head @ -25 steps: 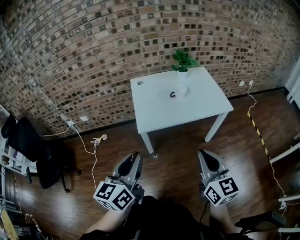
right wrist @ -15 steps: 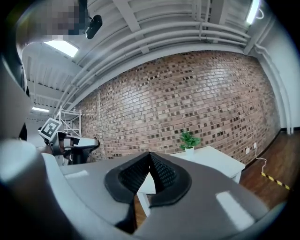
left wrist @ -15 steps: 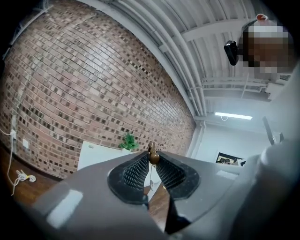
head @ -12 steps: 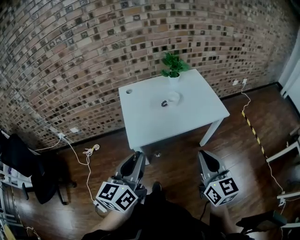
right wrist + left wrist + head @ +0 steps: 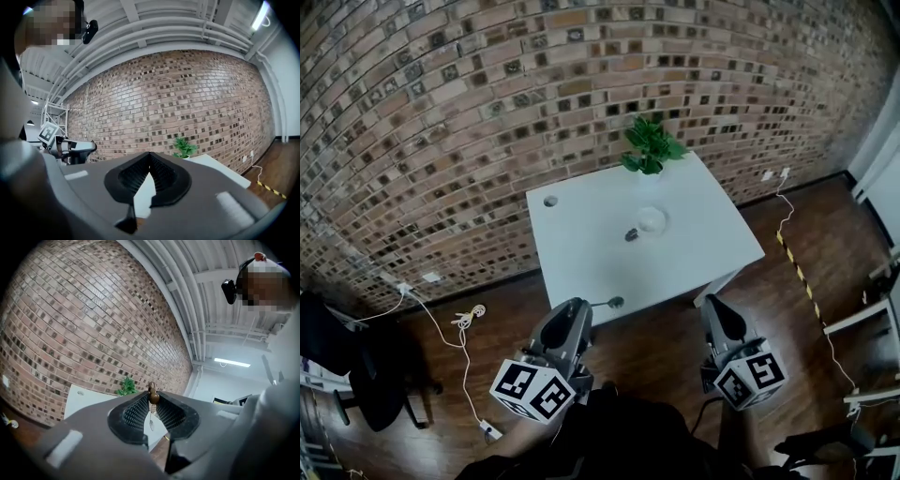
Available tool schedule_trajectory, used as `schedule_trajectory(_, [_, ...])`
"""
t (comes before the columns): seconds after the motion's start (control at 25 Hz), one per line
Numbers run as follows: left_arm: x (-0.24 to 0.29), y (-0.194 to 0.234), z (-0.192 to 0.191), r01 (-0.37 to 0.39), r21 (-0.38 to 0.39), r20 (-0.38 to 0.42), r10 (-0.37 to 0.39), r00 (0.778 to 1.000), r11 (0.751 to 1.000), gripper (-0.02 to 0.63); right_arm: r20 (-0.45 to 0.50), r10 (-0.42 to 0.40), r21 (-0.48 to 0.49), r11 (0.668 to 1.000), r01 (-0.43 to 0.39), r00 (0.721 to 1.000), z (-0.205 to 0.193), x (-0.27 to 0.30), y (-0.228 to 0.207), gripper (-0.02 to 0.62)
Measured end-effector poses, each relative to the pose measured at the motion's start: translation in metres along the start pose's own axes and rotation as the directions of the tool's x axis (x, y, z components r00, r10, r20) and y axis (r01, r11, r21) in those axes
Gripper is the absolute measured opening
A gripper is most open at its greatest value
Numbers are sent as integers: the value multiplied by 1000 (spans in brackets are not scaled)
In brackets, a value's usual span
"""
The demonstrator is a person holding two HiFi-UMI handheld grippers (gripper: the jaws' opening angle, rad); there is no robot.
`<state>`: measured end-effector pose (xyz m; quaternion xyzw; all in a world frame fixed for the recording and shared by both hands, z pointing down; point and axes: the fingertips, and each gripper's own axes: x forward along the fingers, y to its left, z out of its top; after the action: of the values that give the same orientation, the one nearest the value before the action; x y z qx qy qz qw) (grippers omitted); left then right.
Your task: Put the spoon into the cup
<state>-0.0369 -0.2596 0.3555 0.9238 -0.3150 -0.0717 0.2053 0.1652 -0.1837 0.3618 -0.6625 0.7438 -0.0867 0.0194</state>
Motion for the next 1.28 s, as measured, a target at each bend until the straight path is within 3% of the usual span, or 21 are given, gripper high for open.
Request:
schedule_trajectory(0.24, [41,26,-1,16,-51,-10,-17,1000,999,43,-27,-27,-14,1000,27,999,1,41,-24,6])
schedule_trajectory(0.44, [74,36,2,1,-60,-8,-1,1000,998,43,-24,17,-7,1000,-17,1000,3,75,-48,6])
schedule_trajectory(0.84, [159,33,9,-120,-52,41,122,992,991,43,-56,170,-35,984,-173,984,14,147,-126,6])
schedule_trajectory(1.28, [229,24,7,-277,-37,85,279,957,960,43,-76,330,-33,942,-333,941,30,201,-198,6])
